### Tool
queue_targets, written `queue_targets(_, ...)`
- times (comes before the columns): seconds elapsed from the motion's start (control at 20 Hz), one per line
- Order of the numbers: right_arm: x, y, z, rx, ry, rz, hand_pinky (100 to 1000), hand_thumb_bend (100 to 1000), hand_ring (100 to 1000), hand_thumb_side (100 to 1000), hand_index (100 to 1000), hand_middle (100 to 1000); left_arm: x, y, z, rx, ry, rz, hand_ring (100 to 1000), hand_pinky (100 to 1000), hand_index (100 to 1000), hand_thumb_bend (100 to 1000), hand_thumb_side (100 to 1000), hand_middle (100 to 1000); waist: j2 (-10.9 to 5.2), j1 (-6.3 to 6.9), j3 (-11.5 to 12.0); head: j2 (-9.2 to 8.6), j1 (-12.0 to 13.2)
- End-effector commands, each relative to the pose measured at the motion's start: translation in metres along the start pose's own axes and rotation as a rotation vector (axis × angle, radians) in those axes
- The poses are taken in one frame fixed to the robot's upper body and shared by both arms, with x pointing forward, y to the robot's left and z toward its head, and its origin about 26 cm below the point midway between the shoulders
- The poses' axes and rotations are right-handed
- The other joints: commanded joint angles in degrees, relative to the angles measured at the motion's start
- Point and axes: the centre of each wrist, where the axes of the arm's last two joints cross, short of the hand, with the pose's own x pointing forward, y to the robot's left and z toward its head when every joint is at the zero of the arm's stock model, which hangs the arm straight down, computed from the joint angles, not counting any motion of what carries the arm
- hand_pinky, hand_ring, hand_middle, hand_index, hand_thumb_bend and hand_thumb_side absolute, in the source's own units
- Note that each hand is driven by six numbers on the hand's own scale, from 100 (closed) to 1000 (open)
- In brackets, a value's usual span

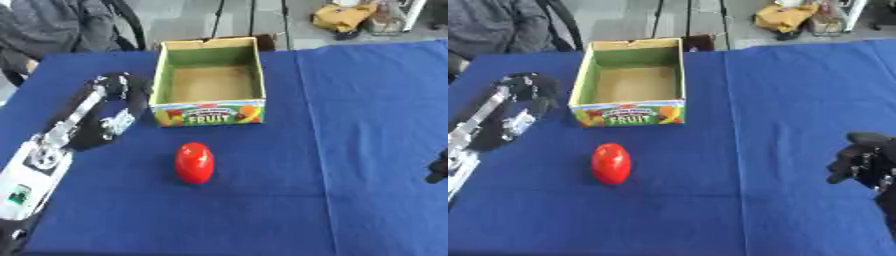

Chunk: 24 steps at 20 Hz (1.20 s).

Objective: Pick up objects on the table and place them in the box.

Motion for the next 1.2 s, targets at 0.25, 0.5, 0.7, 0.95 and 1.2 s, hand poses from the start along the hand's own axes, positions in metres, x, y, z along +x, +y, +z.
queue_targets(0.25,0.010,-0.001,-0.003,0.026,-0.034,0.014,500,100,558,773,748,556,-0.004,0.009,-0.023,-0.161,-0.021,-0.222,593,550,813,534,767,672,-0.74,-0.31,-0.6,-0.53,0.4)
queue_targets(0.5,0.010,0.000,-0.003,0.033,-0.040,0.010,500,100,558,761,748,556,-0.014,0.005,-0.039,-0.183,-0.029,-0.349,622,601,820,624,745,694,-0.82,-0.63,-0.9,-0.62,0.5)
queue_targets(0.7,0.010,0.000,-0.004,0.039,-0.042,0.007,499,100,558,759,748,556,-0.026,-0.004,-0.048,-0.220,-0.041,-0.430,637,622,823,661,779,702,-0.84,-0.86,-1.2,-0.80,0.7)
queue_targets(0.95,0.010,0.000,-0.004,0.043,-0.045,0.007,499,100,557,752,747,556,-0.030,-0.014,-0.051,-0.273,-0.085,-0.496,649,642,825,685,801,705,-0.82,-1.03,-1.5,-0.89,0.8)
queue_targets(1.2,0.010,0.001,-0.004,0.049,-0.046,0.006,499,100,557,753,747,556,-0.030,-0.021,-0.052,-0.297,-0.116,-0.544,655,654,824,684,800,708,-0.86,-1.02,-1.5,-0.92,0.8)
